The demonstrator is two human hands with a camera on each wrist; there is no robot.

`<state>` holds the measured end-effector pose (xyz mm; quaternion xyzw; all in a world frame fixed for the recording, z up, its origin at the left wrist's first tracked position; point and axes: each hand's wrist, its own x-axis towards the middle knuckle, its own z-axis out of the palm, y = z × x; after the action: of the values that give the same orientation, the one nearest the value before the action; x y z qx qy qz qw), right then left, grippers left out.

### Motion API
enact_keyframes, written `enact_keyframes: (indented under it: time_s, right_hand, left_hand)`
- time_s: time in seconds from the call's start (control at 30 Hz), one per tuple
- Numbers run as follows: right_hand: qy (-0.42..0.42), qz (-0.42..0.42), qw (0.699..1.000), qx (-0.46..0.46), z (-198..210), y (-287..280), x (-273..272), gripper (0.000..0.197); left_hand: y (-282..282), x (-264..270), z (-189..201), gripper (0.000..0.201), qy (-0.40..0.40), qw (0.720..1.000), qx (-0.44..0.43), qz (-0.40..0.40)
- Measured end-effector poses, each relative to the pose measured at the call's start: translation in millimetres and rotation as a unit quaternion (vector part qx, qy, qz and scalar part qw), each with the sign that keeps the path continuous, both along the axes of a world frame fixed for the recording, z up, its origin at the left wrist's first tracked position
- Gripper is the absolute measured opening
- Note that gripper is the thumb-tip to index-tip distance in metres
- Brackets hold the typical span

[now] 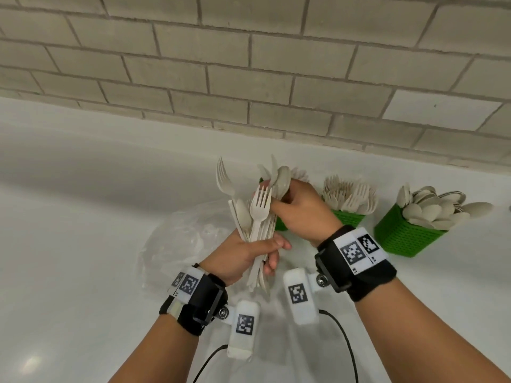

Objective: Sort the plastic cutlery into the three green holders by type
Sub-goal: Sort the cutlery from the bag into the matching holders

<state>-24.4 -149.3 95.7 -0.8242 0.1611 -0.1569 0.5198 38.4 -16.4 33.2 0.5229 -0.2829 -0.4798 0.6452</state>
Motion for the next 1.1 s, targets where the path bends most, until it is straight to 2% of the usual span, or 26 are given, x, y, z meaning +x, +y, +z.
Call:
enact_keyframes:
  time_s: [0.1,0.27,0.33,0.4,0.47,0.5,0.57,0.6,0.63,0.7,0.77,0.8,0.87,0.93,1.0,1.03,1.1]
  right_hand:
    - [-0.016,-0.008,0.999,0.044,-10,-2,-7,0.017]
    - [0.024,0.03,0.997,0.07,-15,3,-28,0.024]
    - [-0.018,0.005,0.991,0.135,-7,1,-32,0.024]
    - [-0.09,-0.048,0.986,0.135,7,-4,-34,0.042]
    - [-0.129,-0.035,0.991,0.026,22,-2,-36,0.056]
    - [-0.121,-0.013,0.99,-0.065,25,0,-37,0.059]
    - [-0.09,0.04,0.965,-0.241,22,4,-38,0.052]
    - [-0.091,0.054,0.952,-0.287,20,6,-39,0.046]
    - [-0.113,0.054,0.948,-0.292,20,8,-41,0.044]
    - [-0.197,0.041,0.95,-0.239,24,12,-45,0.048]
    - [-0.232,0.036,0.93,-0.282,33,20,-47,0.048]
    - [-0.209,0.046,0.916,-0.339,33,23,-46,0.045]
    - [-0.093,0.068,0.894,-0.434,24,19,-43,0.044]
    - [0.004,0.095,0.898,-0.43,15,11,-45,0.051]
    - [-0.004,0.07,0.912,-0.404,15,6,-50,0.05]
    - [-0.032,0.035,0.908,-0.416,18,6,-52,0.047]
    - [-0.061,-0.039,0.882,-0.466,19,9,-54,0.04]
  left_hand:
    - [-8,-6,0,0.019,-0.026,0.999,0.007,-0.02]
    - [-17,-17,-1,0.011,0.023,0.999,-0.024,0.021]
    - [-18,-18,-2,0.009,-0.004,0.999,-0.023,0.031]
    - [-21,-19,-5,0.01,-0.057,0.998,-0.003,0.027]
    - [-24,-21,-4,0.011,-0.098,0.995,0.017,0.02]
    - [-26,-24,-3,0.01,-0.115,0.993,0.02,0.02]
    - [-30,-27,0,0.012,-0.155,0.987,0.017,0.031]
    - [-30,-27,0,0.017,-0.169,0.985,0.014,0.037]
    - [-30,-26,0,0.021,-0.178,0.983,0.015,0.039]
    - [-31,-24,-4,0.016,-0.192,0.981,0.018,0.034]
    - [-31,-22,-10,0.011,-0.218,0.975,0.026,0.036]
    - [-31,-23,-10,0.016,-0.235,0.971,0.032,0.042]
    - [-32,-25,-6,0.021,-0.245,0.968,0.037,0.049]
    - [-32,-26,-2,0.016,-0.231,0.971,0.038,0.053]
    - [-31,-26,0,0.013,-0.211,0.975,0.034,0.062]
    - [-33,-26,1,0.014,-0.206,0.975,0.037,0.067]
    - [-36,-25,2,0.023,-0.213,0.973,0.045,0.081]
